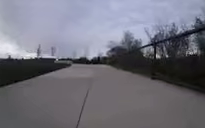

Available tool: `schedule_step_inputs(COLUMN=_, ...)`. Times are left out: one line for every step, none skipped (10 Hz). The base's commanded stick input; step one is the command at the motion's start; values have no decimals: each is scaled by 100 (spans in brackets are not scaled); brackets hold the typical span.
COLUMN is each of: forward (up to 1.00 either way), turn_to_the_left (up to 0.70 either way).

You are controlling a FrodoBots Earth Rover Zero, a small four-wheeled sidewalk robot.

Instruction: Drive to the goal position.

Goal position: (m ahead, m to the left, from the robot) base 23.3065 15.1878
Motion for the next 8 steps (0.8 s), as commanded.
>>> schedule_step_inputs(forward=100, turn_to_the_left=-2)
schedule_step_inputs(forward=100, turn_to_the_left=-2)
schedule_step_inputs(forward=100, turn_to_the_left=-2)
schedule_step_inputs(forward=100, turn_to_the_left=-2)
schedule_step_inputs(forward=100, turn_to_the_left=-3)
schedule_step_inputs(forward=100, turn_to_the_left=-3)
schedule_step_inputs(forward=100, turn_to_the_left=-3)
schedule_step_inputs(forward=100, turn_to_the_left=-3)
